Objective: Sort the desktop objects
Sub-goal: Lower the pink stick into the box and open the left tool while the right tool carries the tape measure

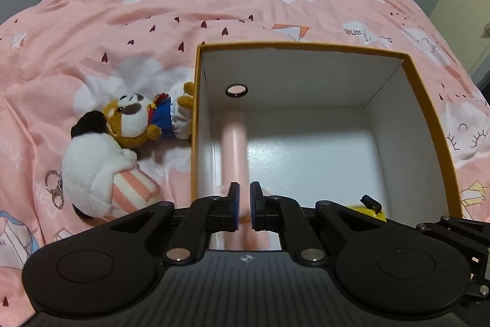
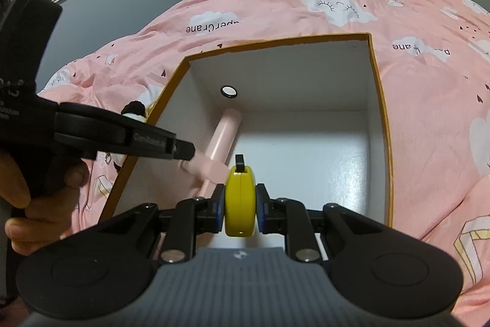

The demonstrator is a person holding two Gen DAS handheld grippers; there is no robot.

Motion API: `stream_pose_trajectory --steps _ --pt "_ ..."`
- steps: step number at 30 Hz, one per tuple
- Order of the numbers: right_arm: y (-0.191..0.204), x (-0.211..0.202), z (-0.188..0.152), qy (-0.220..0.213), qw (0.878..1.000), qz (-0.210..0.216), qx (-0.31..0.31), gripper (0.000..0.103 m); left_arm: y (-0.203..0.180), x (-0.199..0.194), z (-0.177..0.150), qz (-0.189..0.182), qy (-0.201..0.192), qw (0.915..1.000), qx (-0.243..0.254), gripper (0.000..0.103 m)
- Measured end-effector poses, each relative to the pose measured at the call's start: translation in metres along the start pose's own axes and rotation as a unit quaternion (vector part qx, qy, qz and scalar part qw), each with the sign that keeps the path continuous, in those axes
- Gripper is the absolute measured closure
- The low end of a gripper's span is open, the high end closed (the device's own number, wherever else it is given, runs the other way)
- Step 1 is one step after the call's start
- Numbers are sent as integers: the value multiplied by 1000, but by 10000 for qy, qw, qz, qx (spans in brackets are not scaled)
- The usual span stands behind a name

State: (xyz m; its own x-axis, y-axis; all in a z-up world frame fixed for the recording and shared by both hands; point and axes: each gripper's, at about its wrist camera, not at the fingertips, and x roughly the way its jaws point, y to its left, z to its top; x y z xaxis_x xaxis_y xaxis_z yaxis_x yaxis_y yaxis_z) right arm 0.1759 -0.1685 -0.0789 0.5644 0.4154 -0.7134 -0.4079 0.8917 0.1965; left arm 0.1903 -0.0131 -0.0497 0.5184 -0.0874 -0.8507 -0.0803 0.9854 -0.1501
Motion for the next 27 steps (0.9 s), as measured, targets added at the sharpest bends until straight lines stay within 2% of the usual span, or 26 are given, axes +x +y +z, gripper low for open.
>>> stream_pose_trajectory --steps 3,7,12,16,22,27 --pt "0 0 0 32 10000 5 8 82 8 -9 1 -158 -55 9998 -90 95" --pt "2 2 3 94 9999 35 -52 82 25 -39 -1 -415 -480 9978 -200 95" --pt "10 16 17 231 9995 211 -90 82 54 -65 -9 -243 -753 9955 -517 95" --pt "14 39 27 563 9983 90 71 82 74 -67 -19 -307 -656 9943 -780 95" --pt "20 70 27 1006 9946 -208 136 82 87 -51 -40 -718 -354 9919 -982 95" --pt "22 75 26 1130 9923 -229 447 82 89 -45 -48 -928 -284 9900 -1022 95"
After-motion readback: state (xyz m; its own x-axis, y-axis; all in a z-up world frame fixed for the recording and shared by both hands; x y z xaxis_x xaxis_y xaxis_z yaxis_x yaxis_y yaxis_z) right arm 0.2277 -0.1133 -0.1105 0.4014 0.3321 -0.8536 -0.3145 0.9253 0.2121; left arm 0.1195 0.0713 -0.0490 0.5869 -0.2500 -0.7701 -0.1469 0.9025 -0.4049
